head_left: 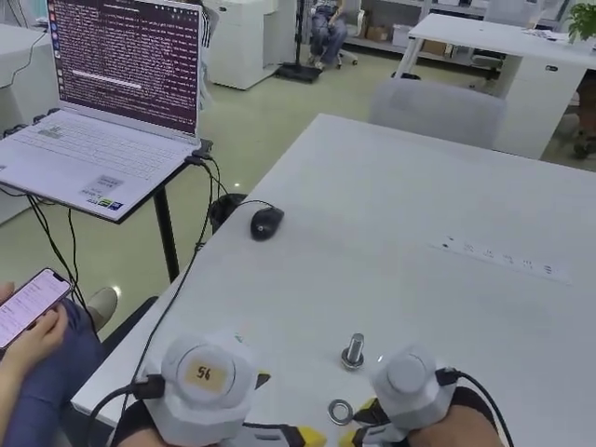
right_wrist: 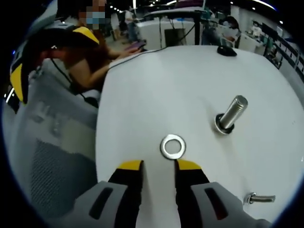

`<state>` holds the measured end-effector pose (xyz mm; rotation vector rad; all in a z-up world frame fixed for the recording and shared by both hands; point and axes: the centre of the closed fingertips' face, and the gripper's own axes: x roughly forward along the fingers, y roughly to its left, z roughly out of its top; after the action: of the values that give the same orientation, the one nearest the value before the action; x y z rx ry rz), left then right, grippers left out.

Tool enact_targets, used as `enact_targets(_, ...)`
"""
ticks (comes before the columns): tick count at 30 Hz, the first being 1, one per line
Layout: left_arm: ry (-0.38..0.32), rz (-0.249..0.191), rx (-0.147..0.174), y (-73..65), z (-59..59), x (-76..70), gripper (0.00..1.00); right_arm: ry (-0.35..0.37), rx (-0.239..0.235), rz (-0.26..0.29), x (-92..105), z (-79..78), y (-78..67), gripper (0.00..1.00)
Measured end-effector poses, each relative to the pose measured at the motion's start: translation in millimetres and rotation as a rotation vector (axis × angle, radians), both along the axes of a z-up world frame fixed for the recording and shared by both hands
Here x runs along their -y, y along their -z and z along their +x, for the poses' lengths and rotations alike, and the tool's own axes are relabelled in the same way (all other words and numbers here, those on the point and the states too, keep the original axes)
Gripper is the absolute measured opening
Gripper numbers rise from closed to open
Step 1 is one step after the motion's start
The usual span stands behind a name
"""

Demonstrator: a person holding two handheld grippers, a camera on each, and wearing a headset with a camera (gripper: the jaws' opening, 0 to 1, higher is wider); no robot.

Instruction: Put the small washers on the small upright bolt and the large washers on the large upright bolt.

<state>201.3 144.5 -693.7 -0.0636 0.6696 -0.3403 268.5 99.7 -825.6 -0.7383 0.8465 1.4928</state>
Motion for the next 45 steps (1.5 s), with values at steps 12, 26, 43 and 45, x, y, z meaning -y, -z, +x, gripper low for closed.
enact_targets(12,-0.015,-0.002,-0.002,1.7,-4.5,-2.7,0.59,-0.238,0.096,-0.05,-15.0,22.6,1.3,0.27)
enact_targets(26,-0.027,-0.002,-0.004,0.6,-4.7,-6.4,0.58,-0.484,0.12,-0.102,-21.3,15.1,0.5,0.27)
enact_targets(43,-0.025,0.001,-0.001,-1.9,-2.2,-8.1,0.58,-0.395,0.084,-0.069,-17.6,11.7,-1.6,0.24)
enact_targets(45,-0.026,-0.001,-0.002,-1.2,-2.3,-8.2,0.58,-0.384,0.082,-0.057,-18.4,11.4,-2.3,0.23)
